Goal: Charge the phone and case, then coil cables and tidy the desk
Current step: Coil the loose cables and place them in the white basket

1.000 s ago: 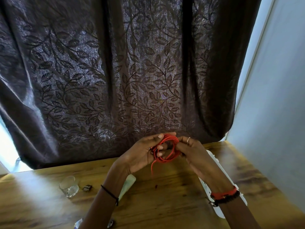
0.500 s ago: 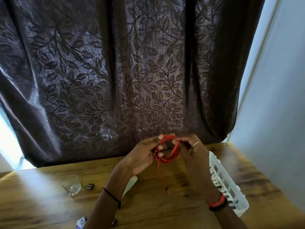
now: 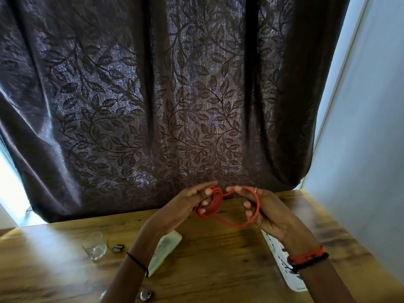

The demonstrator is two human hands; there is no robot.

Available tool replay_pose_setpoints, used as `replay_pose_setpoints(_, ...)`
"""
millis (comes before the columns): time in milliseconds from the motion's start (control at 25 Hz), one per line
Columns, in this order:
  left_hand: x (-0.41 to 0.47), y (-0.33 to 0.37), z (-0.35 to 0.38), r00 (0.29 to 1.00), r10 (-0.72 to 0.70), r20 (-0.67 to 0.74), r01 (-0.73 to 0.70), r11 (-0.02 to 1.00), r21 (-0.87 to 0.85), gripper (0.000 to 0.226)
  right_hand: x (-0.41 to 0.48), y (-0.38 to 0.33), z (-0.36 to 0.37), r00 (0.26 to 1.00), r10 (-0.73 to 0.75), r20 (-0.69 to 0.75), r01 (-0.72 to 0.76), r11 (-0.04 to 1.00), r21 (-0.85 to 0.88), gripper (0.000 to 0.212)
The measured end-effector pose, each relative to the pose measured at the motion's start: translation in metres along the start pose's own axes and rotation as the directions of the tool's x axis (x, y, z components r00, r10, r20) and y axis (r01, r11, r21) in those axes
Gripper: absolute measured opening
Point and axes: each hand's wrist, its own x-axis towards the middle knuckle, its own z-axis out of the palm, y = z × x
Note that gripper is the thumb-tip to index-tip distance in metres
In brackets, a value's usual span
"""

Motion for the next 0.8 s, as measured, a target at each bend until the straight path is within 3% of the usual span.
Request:
replay_pose_setpoints(160, -0.001, -0.006, -0.011, 0.992, 0.044, -0.121, -0.037, 0.997, 0.064, 0.031, -0.011, -0.008, -0.01, 0.985, 0.098, 0.14, -0.102, 0.995, 0.021, 0.034)
replay_pose_setpoints(240, -0.002, -0.008, -0.016, 0.982, 0.071, -0.177, -0.061, 0.996, 0.063, 0.031, -0.013, -0.011, -0.016, 0.994, 0.078, 0.081, -0.064, 0.986, -0.155, 0.026)
replay_pose_setpoints(360, -0.005, -0.011, -0.024, 0.97, 0.095, -0.225, -0.136, 0.975, -0.175, 0.033, -0.01, -0.004, -0.019, 0.996, -0.087, -0.028, 0.057, 0.832, -0.551, 0.021)
replay_pose_setpoints(440, -0.006, -0.012, -0.025, 0.969, 0.097, -0.227, -0.187, 0.89, -0.416, 0.035, -0.007, 0.004, -0.019, 0.985, -0.164, -0.051, 0.091, 0.752, -0.653, 0.018)
replay_pose_setpoints(520, -0.006, -0.011, -0.023, 0.97, 0.101, -0.221, -0.214, 0.786, -0.579, 0.038, -0.003, 0.016, -0.016, 0.986, -0.159, -0.047, 0.088, 0.746, -0.66, 0.017)
replay_pose_setpoints(640, -0.005, -0.007, -0.014, 0.965, 0.105, -0.239, -0.237, 0.737, -0.633, 0.039, 0.006, 0.036, -0.001, 0.972, -0.217, -0.085, 0.109, 0.745, -0.658, 0.015)
replay_pose_setpoints(800, -0.002, -0.007, 0.001, 0.961, 0.083, -0.264, -0.234, 0.754, -0.614, 0.042, 0.019, 0.043, 0.019, 0.883, -0.458, -0.105, 0.213, 0.589, -0.78, 0.024)
